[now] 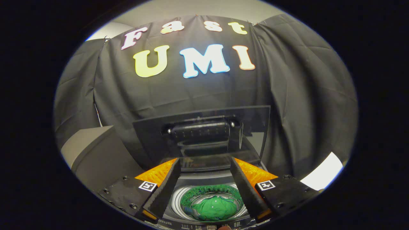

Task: Put the clothes into the washing machine and then close the washing machine lid.

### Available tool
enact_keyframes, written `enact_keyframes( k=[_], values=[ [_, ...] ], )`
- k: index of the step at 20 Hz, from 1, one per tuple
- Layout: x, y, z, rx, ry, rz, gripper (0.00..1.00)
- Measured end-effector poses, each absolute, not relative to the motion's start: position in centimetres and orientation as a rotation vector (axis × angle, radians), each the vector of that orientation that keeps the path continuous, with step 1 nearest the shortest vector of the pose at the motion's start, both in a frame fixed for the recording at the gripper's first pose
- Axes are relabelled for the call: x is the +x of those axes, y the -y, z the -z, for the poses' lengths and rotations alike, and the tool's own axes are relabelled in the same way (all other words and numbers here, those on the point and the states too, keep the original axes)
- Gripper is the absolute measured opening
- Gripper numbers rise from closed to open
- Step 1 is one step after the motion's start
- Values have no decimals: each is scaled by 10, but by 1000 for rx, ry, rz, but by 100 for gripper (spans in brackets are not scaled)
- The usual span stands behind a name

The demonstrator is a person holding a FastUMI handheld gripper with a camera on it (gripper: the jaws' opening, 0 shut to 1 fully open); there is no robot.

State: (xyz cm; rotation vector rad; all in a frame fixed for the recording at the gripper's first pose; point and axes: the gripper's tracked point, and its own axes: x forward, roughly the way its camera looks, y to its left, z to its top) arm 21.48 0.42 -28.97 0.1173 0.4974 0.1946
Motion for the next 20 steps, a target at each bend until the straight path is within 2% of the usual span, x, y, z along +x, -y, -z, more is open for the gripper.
enact_keyframes(
  k=[10, 14, 20],
  values=[
    [284, -26, 221, 49, -331, -223, 98],
    [319, -29, 219, 39, -304, -203, 98],
    [356, -35, 245, 44, -361, -194, 98]
  ],
)
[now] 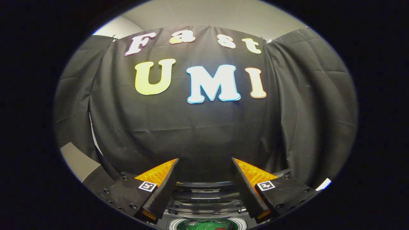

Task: Put the clothes into the washing machine and then close the washing machine lid.

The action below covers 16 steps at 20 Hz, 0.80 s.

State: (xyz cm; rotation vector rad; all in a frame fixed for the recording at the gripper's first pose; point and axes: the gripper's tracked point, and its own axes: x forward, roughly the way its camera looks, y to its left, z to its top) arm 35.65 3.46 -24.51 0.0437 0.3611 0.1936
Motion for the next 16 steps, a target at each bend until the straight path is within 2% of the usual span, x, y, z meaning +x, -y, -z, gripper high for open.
enact_keyframes(
  k=[10, 16],
  values=[
    [364, -40, 276, 66, -452, -211, 98],
    [348, -35, 273, 62, -431, -196, 99]
  ],
)
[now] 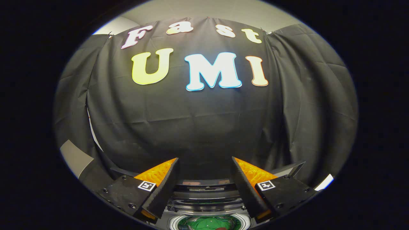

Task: Put the clothes into the washing machine and then close the washing machine lid.

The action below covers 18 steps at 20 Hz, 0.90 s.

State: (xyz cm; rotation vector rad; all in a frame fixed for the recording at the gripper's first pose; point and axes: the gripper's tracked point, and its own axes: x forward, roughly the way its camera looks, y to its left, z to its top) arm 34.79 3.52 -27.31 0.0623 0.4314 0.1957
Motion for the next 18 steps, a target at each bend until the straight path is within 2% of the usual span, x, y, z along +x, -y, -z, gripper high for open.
enact_keyframes(
  k=[18],
  values=[
    [259, -18, 270, 62, -359, -185, 99]
  ],
)
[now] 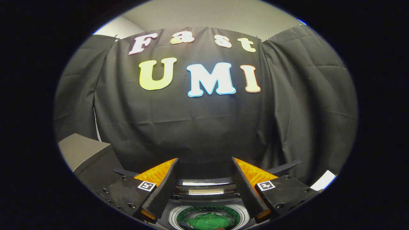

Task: Put the clothes into the washing machine and then close the washing machine lid.

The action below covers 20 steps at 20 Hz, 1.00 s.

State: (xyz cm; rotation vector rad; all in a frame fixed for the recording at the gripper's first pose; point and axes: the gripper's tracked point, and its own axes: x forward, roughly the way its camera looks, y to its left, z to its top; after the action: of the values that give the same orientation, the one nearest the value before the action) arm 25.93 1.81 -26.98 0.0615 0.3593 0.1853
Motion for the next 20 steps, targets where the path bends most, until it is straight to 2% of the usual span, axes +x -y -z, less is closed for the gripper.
enact_keyframes(
  k=[12, 20],
  values=[
    [197, 0, 299, 42, -413, -161, 99],
    [166, 5, 291, 84, -396, -180, 99]
  ],
)
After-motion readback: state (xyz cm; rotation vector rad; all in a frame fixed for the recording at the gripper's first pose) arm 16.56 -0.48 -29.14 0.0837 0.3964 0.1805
